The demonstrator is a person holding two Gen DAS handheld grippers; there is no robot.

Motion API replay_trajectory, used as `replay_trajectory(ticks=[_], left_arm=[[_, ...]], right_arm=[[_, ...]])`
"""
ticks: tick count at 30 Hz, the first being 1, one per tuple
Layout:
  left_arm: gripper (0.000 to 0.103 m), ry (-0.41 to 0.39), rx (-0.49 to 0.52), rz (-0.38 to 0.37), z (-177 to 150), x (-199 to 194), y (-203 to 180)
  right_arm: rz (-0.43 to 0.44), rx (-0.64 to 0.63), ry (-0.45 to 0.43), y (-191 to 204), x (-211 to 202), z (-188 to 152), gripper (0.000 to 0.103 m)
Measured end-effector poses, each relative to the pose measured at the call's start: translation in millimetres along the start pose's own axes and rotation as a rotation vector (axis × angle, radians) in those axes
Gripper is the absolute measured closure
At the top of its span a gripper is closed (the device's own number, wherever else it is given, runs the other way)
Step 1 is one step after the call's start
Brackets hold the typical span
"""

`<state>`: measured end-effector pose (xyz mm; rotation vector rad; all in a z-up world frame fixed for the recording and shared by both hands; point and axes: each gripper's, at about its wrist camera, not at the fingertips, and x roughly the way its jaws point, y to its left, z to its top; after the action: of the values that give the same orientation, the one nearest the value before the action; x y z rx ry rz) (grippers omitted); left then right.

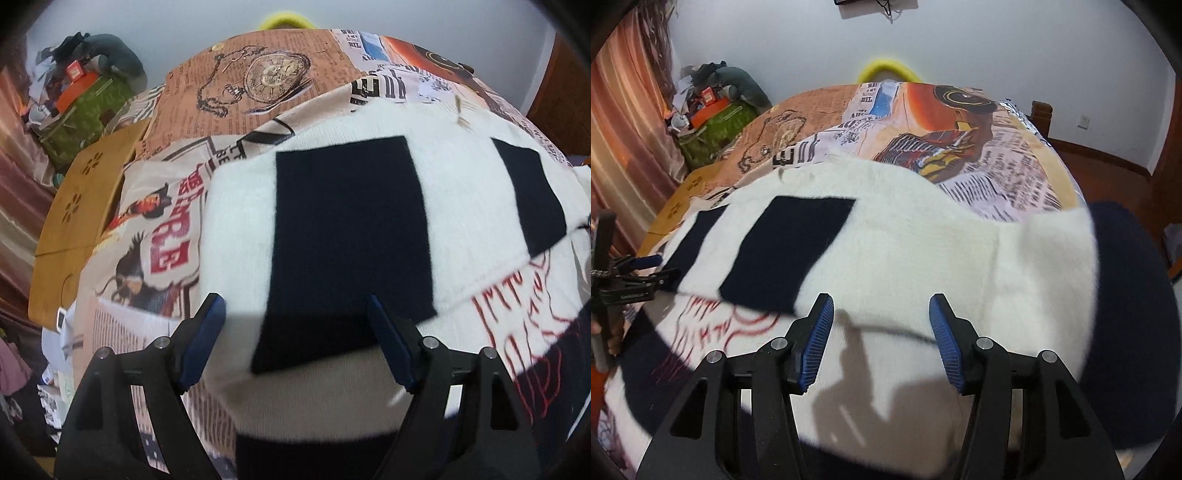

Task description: Fold small clothes

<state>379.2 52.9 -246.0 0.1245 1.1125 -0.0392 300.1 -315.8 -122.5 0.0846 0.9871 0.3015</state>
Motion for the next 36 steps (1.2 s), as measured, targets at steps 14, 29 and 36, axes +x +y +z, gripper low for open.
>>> replay_trajectory(ticks=[14,29,36], left_arm=[[0.024,-0.043,-0.047,-0.03,-37,-63,-11],[0.023,-0.07,-0.033,-0.034,-46,-84,-40],[0.023,-0.098,-0.048,-0.037,-44,-91,-36]], right_arm=[[-0.14,0.223,-0.099,-78,-110,-69,0.039],[-0.102,0.43,0.027,-130,-67,-128,0.069],[-0.087,0.417,-0.064,-134,-102,-112,0.092]])
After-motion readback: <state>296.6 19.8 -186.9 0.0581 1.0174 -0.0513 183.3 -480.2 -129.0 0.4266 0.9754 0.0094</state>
